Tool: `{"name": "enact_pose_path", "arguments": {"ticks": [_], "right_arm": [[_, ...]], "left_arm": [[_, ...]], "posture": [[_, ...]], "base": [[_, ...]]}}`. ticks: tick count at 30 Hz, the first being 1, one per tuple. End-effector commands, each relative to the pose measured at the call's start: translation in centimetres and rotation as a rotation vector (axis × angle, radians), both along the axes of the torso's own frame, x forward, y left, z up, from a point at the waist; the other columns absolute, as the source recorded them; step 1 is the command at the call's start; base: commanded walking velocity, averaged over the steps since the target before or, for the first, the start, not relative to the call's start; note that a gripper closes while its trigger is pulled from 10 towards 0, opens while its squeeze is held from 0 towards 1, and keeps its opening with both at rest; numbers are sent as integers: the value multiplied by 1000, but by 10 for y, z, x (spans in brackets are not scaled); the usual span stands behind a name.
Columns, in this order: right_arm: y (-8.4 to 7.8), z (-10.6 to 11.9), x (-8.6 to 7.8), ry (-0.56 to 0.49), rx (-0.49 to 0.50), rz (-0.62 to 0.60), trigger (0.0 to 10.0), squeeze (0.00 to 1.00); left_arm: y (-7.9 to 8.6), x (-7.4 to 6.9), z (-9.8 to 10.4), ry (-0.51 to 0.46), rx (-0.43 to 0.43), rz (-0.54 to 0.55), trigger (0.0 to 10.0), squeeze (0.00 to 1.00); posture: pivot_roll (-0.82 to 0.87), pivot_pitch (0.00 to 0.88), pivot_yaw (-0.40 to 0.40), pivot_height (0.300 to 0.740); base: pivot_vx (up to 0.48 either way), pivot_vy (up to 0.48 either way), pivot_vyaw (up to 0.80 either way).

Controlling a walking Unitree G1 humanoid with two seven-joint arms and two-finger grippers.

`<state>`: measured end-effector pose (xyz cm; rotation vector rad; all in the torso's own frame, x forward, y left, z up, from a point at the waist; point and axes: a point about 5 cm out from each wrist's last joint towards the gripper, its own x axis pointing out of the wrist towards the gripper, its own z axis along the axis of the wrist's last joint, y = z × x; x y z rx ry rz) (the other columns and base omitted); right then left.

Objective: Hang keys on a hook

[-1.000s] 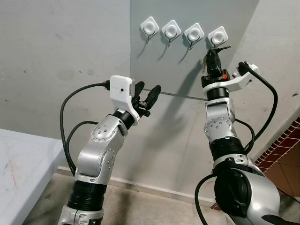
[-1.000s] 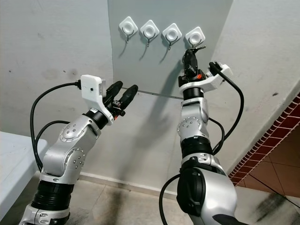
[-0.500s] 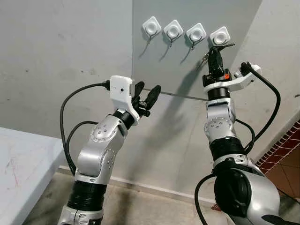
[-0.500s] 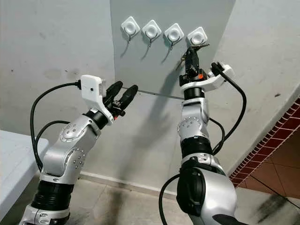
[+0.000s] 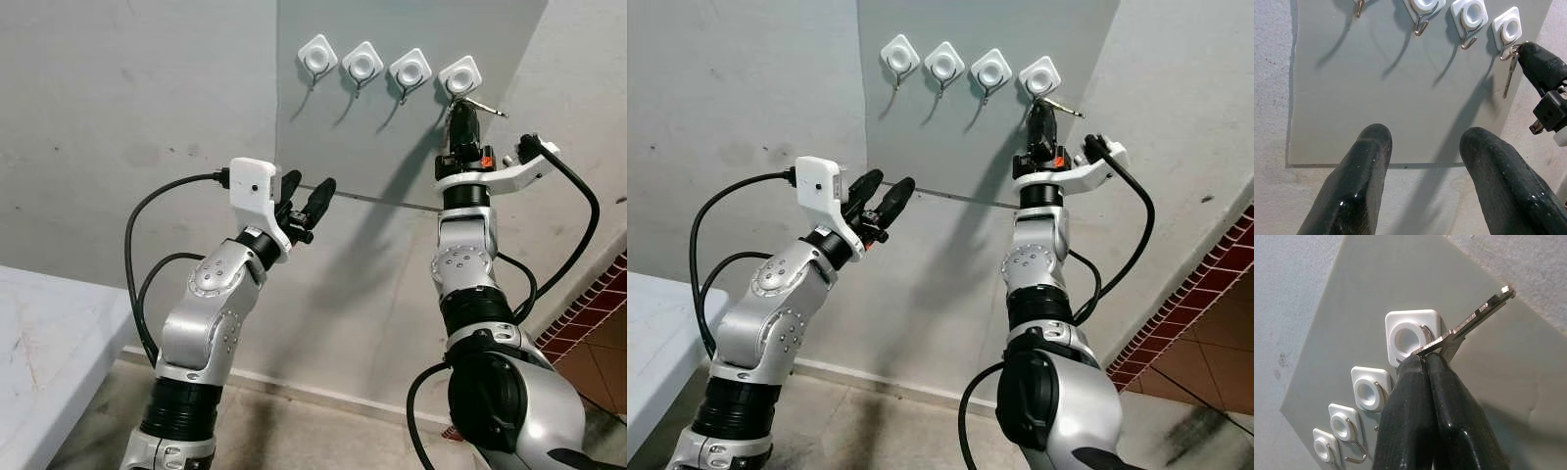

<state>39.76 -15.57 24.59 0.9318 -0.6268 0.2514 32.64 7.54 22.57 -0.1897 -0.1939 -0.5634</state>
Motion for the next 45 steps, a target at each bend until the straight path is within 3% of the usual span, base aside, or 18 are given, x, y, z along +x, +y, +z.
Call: {"name": "enact_pose_path", "arguments": {"ticks": [1,12,14,24,25,29,34,45], "right_arm": [[-8,8,-1,-29,21,-34,10000,0],[-4,-6,4,81,41,8,10000,0],[-2,-12,5,110,90,33,10000,0],[-1,-15,6,131,108,51,10000,0],[-1,-15,5,126,96,51,10000,1000],[-1,-15,4,111,99,54,10000,1000],[6,-20,0,95,-71,33,10000,1000],[14,-46,-15,118,-256,35,10000,1000]], "left_arm": [[-3,-2,2,-5,1,-14,10000,0],[-2,-2,2,-3,-7,-9,10000,0],[-2,-3,2,-3,-8,-8,10000,0],[-2,-3,2,-1,-9,-5,10000,0],[-1,-3,2,-1,-10,-3,10000,0],[-1,-3,2,-1,-11,-1,10000,0],[0,-4,1,1,-11,5,10000,0],[6,-3,-6,16,-3,42,10000,0]], "posture": [[18,17,-55,740],[20,22,-57,740],[23,23,-60,740],[23,22,-62,740],[23,22,-62,740],[26,22,-64,740],[27,22,-64,740],[27,20,-66,740]], "base": [[0,0,0],[0,0,0],[0,0,0],[0,0,0],[0,0,0],[0,0,0],[0,0,0],[0,0,0]]}}
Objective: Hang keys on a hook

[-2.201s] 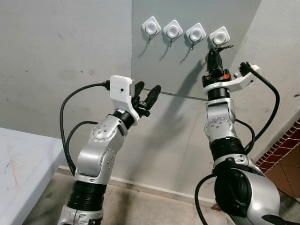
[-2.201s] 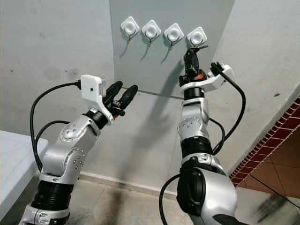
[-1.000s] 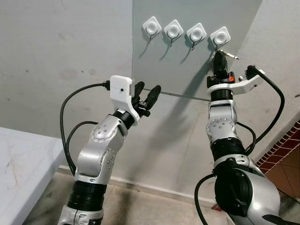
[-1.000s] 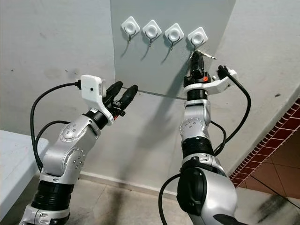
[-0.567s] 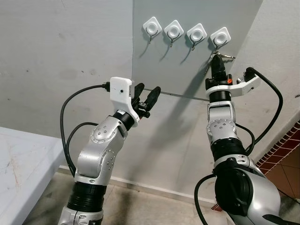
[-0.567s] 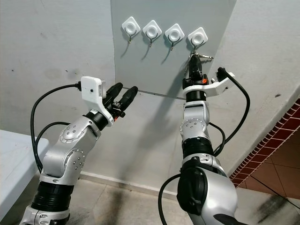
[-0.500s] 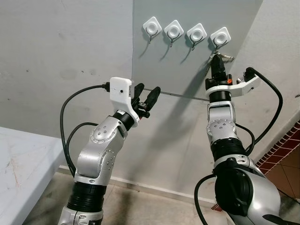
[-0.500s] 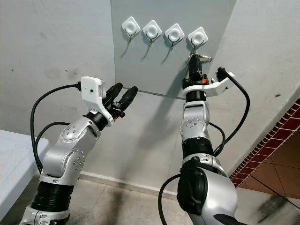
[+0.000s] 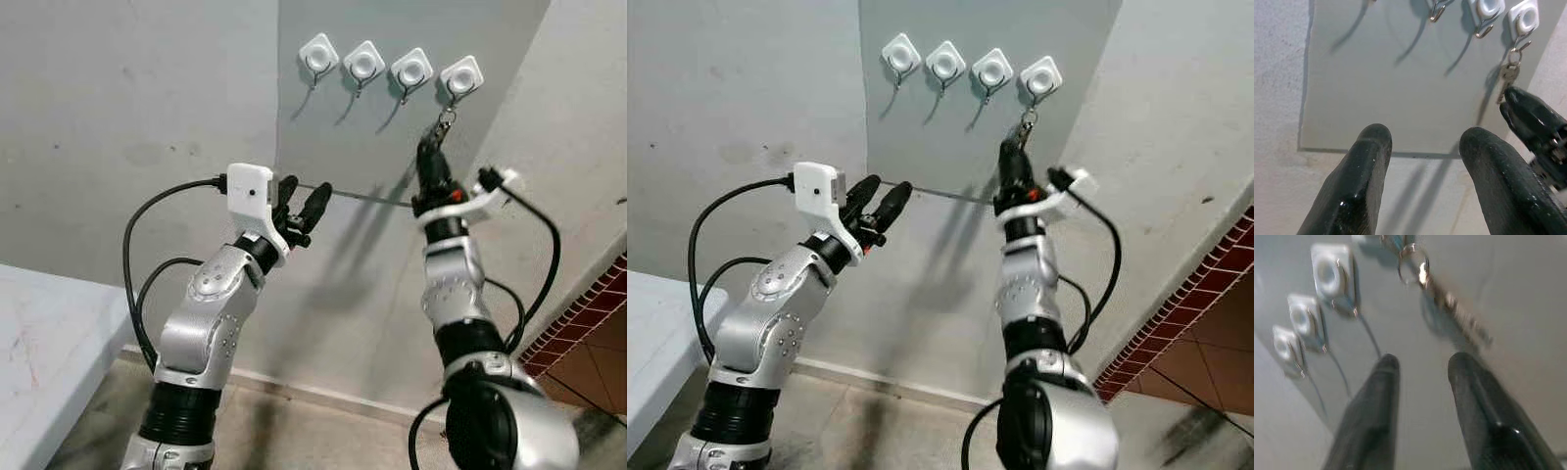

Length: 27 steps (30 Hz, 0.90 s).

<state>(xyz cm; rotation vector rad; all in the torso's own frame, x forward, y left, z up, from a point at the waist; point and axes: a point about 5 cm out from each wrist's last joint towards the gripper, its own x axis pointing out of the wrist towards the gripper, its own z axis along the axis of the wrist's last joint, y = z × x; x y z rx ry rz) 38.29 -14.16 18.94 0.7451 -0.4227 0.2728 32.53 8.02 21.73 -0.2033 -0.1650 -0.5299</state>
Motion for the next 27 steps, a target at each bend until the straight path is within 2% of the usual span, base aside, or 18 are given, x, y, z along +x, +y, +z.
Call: {"name": "enact_pose_path", "arguments": {"ticks": [1,8,10,15,19,24,27], "right_arm": [[0,6,-4,-41,-68,0,10000,1000],[-7,-18,-25,-11,-157,-24,10000,1000],[-12,-31,-37,17,-188,-44,10000,1000],[-18,-44,-51,59,-229,-74,10000,1000],[-27,-58,-69,115,-244,-114,10000,1000],[-29,-64,-76,145,-258,-135,10000,1000],[-35,-73,-84,188,-292,-198,10000,1000]], "left_arm": [[3,-2,-1,-13,4,30,10000,0],[15,-3,-21,52,-26,98,10000,0],[21,-5,-33,83,-34,127,10000,0],[27,-7,-45,118,-50,155,10000,0],[36,-8,-62,164,-41,203,10000,0],[40,-7,-70,185,-46,219,10000,0],[45,-7,-77,215,-60,240,10000,0]], "posture": [[28,20,-65,740],[20,14,-54,740],[9,10,-42,740],[2,7,-33,740],[-10,0,-13,740],[-14,0,-1,740],[-28,0,23,740]], "base": [[0,0,0],[0,0,0],[0,0,0],[0,0,0],[0,0,0],[0,0,0],[0,0,0]]}}
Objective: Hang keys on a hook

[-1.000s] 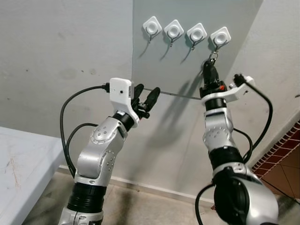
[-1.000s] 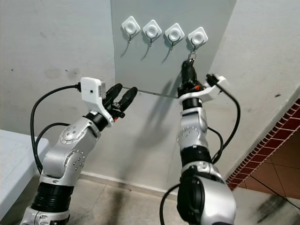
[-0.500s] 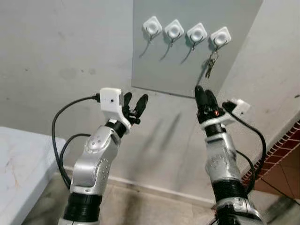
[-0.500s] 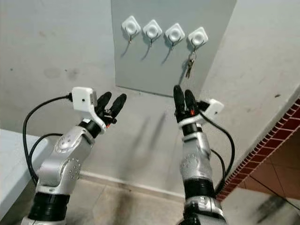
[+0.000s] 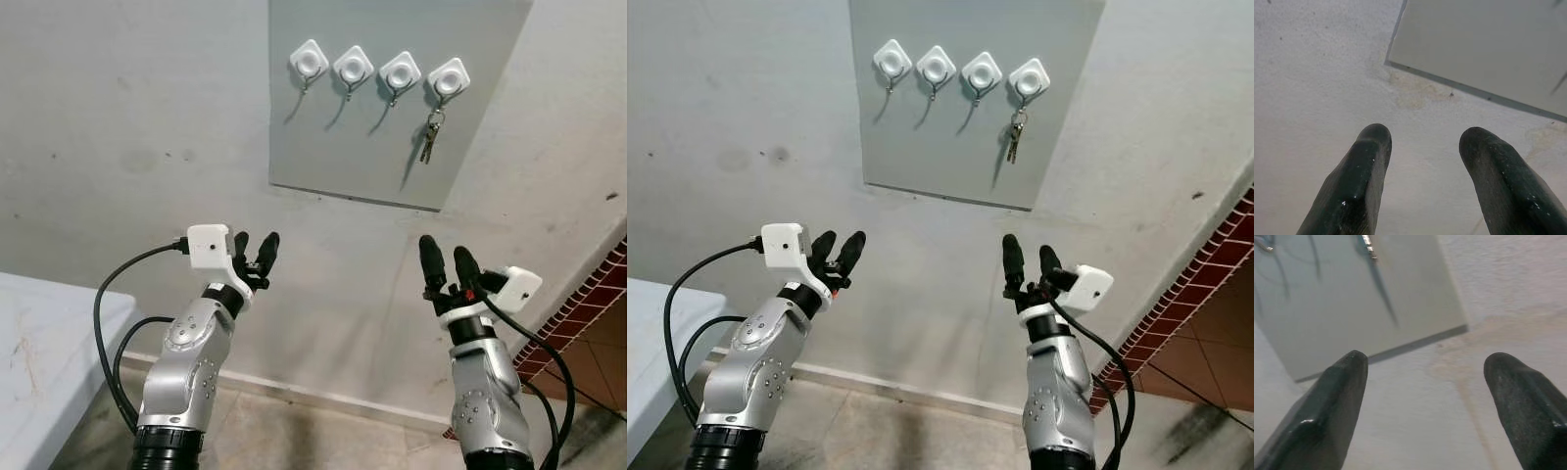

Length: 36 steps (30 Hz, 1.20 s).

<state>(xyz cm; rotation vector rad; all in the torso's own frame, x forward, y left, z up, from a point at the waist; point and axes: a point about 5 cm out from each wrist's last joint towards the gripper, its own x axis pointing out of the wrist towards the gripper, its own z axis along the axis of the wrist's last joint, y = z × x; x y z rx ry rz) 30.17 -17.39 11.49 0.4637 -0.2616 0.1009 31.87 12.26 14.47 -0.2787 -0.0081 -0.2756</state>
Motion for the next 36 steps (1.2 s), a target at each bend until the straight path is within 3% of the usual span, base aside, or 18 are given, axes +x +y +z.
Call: {"name": "enact_pose_path", "arguments": {"ticks": [1,14,19,20,21,29,36], "right_arm": [[-3,1,-4,2,-25,-36,10000,1000],[0,-19,-27,82,-45,-83,10000,1000],[5,-23,-35,102,-110,-62,10000,1000],[6,-23,-38,103,-160,-57,10000,863],[8,-24,-39,102,-183,-51,10000,0],[2,-49,-47,206,-285,-56,10000,0],[-1,-52,-42,224,-325,-80,10000,0]], "left_arm": [[3,0,-5,22,-19,13,10000,0],[17,2,-16,41,-26,20,10000,0],[14,-9,-26,32,27,-20,10000,0],[14,-13,-29,36,20,-24,10000,0],[13,-16,-32,36,25,-30,10000,0],[18,-33,-68,90,86,1,10000,0],[22,-30,-77,113,109,42,10000,0]], "posture": [[-28,0,23,740],[-51,0,60,740],[-47,0,36,740],[-46,0,32,740],[-45,0,28,740],[-30,0,2,740],[-30,0,-8,740]], "base": [[0,0,0],[0,0,0],[0,0,0],[0,0,0],[0,0,0],[0,0,0],[0,0,0]]}}
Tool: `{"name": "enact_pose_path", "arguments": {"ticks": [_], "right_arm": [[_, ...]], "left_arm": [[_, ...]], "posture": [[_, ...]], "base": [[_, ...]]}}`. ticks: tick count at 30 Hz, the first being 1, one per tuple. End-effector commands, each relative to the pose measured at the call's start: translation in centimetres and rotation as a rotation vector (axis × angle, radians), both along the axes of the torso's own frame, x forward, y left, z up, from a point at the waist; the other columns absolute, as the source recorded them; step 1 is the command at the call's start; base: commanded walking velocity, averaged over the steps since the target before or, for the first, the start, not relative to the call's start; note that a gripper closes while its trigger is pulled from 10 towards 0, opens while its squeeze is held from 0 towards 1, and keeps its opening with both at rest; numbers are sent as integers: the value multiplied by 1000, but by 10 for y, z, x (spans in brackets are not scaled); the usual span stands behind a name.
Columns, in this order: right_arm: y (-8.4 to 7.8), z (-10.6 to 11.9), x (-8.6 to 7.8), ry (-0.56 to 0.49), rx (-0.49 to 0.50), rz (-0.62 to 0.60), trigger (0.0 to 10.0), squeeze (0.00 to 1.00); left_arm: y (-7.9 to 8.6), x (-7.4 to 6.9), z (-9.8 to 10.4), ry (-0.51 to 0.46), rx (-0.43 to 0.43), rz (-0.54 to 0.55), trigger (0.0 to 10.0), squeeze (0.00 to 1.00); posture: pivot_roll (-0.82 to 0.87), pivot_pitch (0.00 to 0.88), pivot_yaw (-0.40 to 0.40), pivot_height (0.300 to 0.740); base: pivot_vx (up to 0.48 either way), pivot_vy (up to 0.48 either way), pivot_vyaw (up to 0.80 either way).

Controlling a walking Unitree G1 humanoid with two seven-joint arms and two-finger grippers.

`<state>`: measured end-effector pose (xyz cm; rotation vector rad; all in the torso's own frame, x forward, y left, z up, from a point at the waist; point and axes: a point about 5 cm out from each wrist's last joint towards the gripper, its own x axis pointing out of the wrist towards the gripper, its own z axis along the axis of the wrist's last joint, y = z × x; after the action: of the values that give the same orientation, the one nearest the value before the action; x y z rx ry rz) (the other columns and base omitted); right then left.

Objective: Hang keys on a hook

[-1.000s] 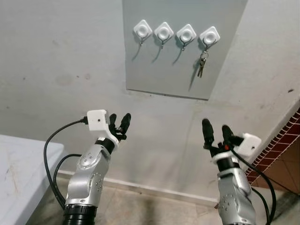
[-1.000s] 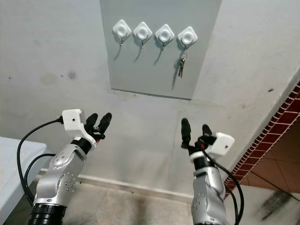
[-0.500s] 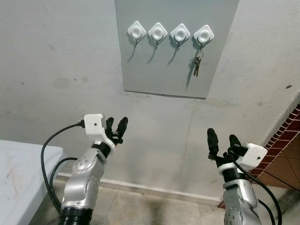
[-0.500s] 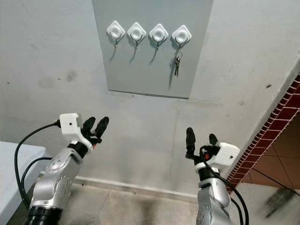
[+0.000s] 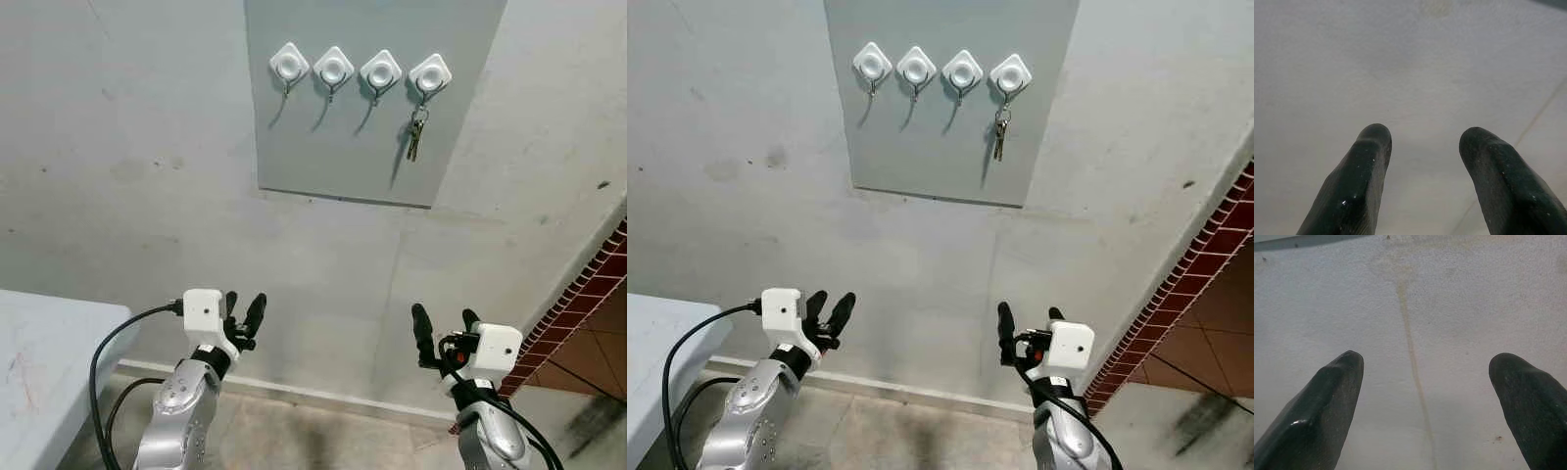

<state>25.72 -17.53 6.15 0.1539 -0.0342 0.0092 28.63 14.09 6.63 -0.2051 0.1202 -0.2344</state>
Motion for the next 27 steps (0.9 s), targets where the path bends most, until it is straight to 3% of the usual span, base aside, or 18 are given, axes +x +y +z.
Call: {"name": "enact_pose_path", "arguments": {"ticks": [1,8,10,19,20,21,24,25,27], "right_arm": [[-1,0,3,2,-24,0,10000,0],[-4,-21,-3,81,-49,-16,10000,0],[-5,-36,-8,138,-58,-20,10000,0],[-7,-43,-10,169,-64,-20,10000,0],[-10,-64,-15,287,-79,-16,10000,0],[-17,-94,-30,469,-121,-8,10000,0],[-22,-105,-38,555,-125,-23,10000,0],[-24,-113,-47,613,-138,-23,10000,0],[-25,-118,-53,648,-151,-23,10000,0]], "left_arm": [[4,4,1,-7,25,20,10000,0],[7,4,-15,30,60,22,10000,0],[9,2,-29,78,63,29,10000,0],[9,1,-34,96,77,31,10000,0],[7,-4,-52,175,147,24,10000,0],[0,-15,-76,271,207,-14,10000,0],[-5,-25,-88,323,235,-46,10000,0],[-7,-36,-100,382,271,-60,10000,0],[-7,-41,-104,401,259,-61,10000,0]], "posture": [[-30,0,-8,740],[-31,0,7,740],[-36,0,12,740],[-38,0,16,740],[-57,0,24,740],[-48,0,22,740],[-45,0,18,740],[-39,0,4,740],[-39,0,4,740]], "base": [[0,0,0],[0,0,0],[0,0,0],[0,0,0],[0,0,0],[0,0,0],[0,0,0],[0,0,0],[0,0,0]]}}
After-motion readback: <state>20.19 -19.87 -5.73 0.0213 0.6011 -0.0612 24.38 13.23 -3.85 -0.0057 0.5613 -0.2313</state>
